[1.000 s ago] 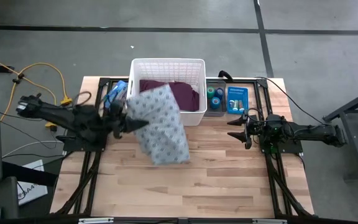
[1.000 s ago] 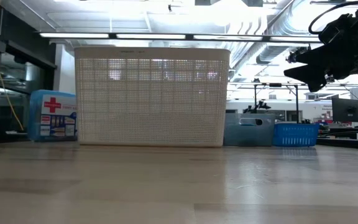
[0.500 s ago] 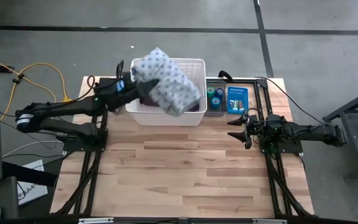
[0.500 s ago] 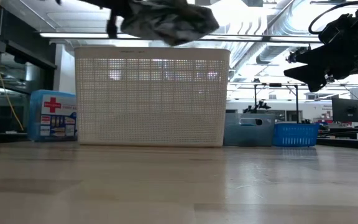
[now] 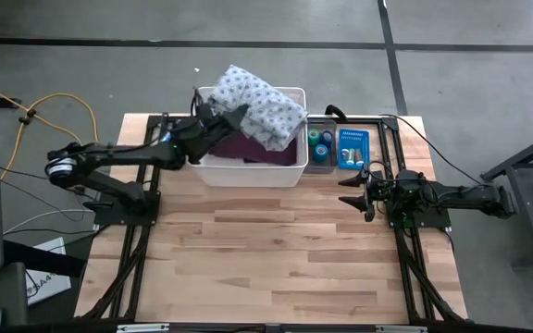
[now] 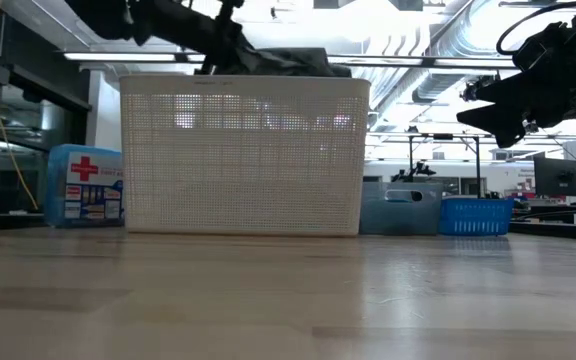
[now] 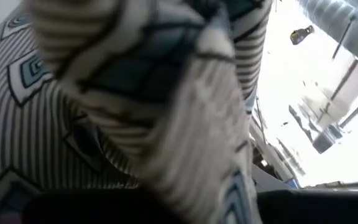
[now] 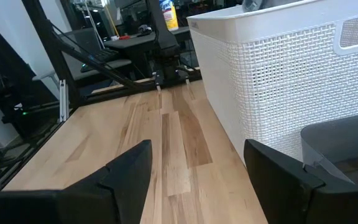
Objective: Pick & Place Medicine items
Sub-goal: Put the gray patient gown into the white laundry bin
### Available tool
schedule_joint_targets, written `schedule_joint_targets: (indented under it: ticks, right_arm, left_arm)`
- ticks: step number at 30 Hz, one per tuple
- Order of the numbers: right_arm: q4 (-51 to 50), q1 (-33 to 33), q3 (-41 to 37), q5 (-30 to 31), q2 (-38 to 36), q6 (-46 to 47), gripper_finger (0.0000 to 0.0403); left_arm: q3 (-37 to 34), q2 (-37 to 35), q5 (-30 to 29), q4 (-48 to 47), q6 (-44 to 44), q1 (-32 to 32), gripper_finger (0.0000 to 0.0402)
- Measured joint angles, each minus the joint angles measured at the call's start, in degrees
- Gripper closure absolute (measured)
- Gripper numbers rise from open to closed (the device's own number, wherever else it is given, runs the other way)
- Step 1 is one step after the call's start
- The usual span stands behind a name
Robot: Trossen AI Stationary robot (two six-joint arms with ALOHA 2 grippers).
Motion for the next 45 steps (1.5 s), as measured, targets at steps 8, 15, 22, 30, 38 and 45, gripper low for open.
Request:
schedule_joint_targets:
  ticks: [8,15,22,30,38,45]
  right_arm:
    - [0.0,0.0,0.0,0.0,0.0,0.0,0.0160]
    - [0.0,0.0,0.0,0.0,0.0,0.0,0.0160]
    - [0.0,0.0,0.0,0.0,0.0,0.0,0.0160]
    - [0.0,0.0,0.0,0.0,0.0,0.0,0.0160]
    - [0.0,0.0,0.0,0.0,0.0,0.0,0.0160]
    - [0.0,0.0,0.0,0.0,0.0,0.0,0.0160]
  left_arm:
    - [3.2,3.5,-4.3,0.2,-4.6,-1.1,0.0382]
    - [7.6,3.5,-6.0,-9.0,-9.9,-1.7,0.0382]
    - [7.7,3.5,-9.8,-12.4,-15.8,-3.2,0.0382]
    - [7.7,3.5,-11.0,-24.1,-25.1,-3.1,0.0382]
    - [7.8,6.1,-12.5,-26.1,-28.0,-3.8,0.0382]
    - [7.7,11.6,-12.2,-26.5,-33.3,-2.7,0.0379]
